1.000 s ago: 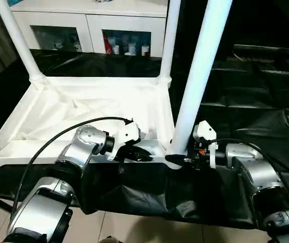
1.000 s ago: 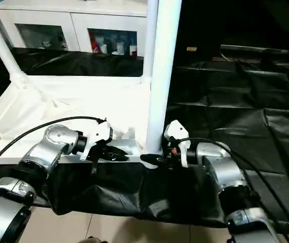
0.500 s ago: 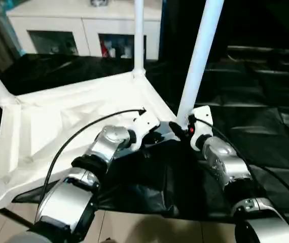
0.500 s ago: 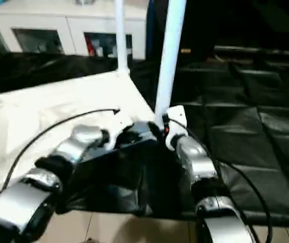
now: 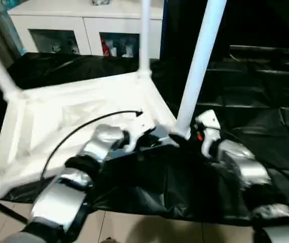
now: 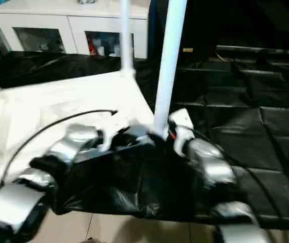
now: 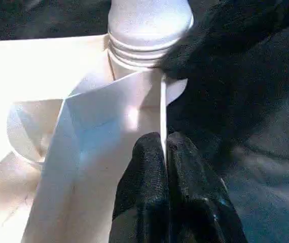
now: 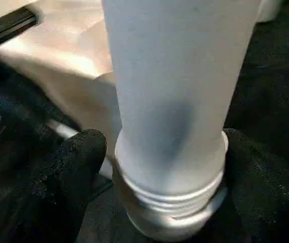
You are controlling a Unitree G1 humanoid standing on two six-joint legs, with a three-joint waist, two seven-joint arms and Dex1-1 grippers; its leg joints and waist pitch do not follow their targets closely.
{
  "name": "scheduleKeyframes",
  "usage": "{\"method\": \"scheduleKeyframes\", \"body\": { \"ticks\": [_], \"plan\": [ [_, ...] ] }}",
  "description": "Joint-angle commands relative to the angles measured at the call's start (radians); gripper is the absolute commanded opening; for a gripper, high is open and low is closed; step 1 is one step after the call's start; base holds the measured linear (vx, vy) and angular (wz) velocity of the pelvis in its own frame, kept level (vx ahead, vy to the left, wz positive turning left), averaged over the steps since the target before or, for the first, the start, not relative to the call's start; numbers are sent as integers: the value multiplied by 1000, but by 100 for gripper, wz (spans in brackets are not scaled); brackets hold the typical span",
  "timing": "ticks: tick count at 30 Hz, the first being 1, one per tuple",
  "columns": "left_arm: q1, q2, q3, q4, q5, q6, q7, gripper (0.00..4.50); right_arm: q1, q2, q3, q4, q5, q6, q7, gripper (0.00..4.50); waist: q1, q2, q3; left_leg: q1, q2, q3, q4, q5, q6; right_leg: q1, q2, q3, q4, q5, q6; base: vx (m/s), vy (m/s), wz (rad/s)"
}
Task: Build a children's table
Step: Rotate leg to tighten
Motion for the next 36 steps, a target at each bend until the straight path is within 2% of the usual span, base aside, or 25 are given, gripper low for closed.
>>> {"method": "scheduleKeyframes", "body": {
  "ticks": [1, 5, 7, 9, 13, 15, 23, 27, 28, 31, 32, 33, 36],
  "plan": [
    [9, -15, -16, -29, -27, -24, -56, 0, 10, 5, 72, -31, 18, 17, 104, 380, 7, -22, -54, 6, 71, -32, -67, -194, 99, 52, -87, 59, -82, -300, -187, 0, 0, 0],
    [36, 38, -19, -72, -53, -30, -208, 0, 21, -77, 81, -61, 17, 20, 228, 380, 10, -25, -55, 6, 73, -32, -66, -186, 97, 50, -89, 60, -79, -293, -192, 0, 0, 0],
    [46, 53, -22, -90, -62, -22, -253, 0, 20, -89, 78, -65, 20, 22, 244, 380, 12, -22, -56, 7, 76, -32, -66, -177, 99, 48, -89, 62, -75, -270, -202, 0, 0, 0],
    [60, 70, -27, -121, -73, -7, -298, 0, 13, -100, 77, -57, 15, 19, 256, 380, 14, -24, -58, 8, 76, -31, -66, -167, 96, 48, -89, 61, -69, -242, -215, 0, 0, 0],
    [70, 77, -25, -140, -81, 2, -317, 0, 7, -97, 79, -53, 20, 23, 263, 380, 12, -26, -55, 8, 77, -31, -68, -175, 85, 48, -89, 62, -70, -240, -221, 0, 0, 0],
    [73, 76, -22, -146, -82, 6, -320, 0, 9, -92, 81, -58, 26, 27, 272, 356, 13, -29, -55, 8, 75, -31, -67, -172, 82, 49, -91, 62, -71, -249, -217, 0, 0, 0],
    [90, 76, -21, -178, -92, 22, -311, 0, 33, -76, 93, -82, 45, 40, 304, 298, 13, -30, -54, 7, 76, -31, -66, -163, 85, 49, -90, 62, -69, -238, -218, 0, 0, 0],
    [64, 39, 4, -121, -68, -1, -160, 0, 49, -44, 79, -61, 22, 32, 195, 279, 12, -29, -52, 10, 75, -32, -68, -182, 73, 47, -89, 63, -75, -273, -207, 0, 0, 0],
    [64, 39, 4, -121, -68, -1, -160, 0, 49, -44, 79, -61, 22, 32, 195, 277, 11, -29, -51, 10, 74, -32, -68, -186, 70, 46, -89, 63, -77, -286, -202, 0, 0, 0],
    [28, 4, 16, -64, -33, 14, -1, 0, 35, 10, 46, 9, -15, 23, 16, 276, 7, -29, -49, 15, 71, -35, -70, -217, 46, 44, -93, 63, -89, -370, -176, 0, 0, 0],
    [2, -26, 28, -28, -23, 31, 102, 0, 24, 56, 18, 48, -21, 26, -102, 276, 3, -23, -49, 17, 70, -37, -72, -226, 31, 40, -91, 63, -89, -383, -175, 0, 0, 0],
    [-10, -42, 34, -14, -21, 40, 146, 0, 19, 79, 3, 63, -20, 31, -157, 276, -2, -26, -48, 18, 70, -39, -75, -242, 17, 40, -91, 62, -92, -405, -167, 0, 0, 0],
    [-30, -81, 34, 9, -12, 58, 223, 0, 7, 131, -19, 91, -20, 40, -270, 275, -6, -29, -47, 19, 67, -38, -73, -244, 24, 40, -92, 63, -97, -408, -162, 0, 0, 0]
  ]
}}
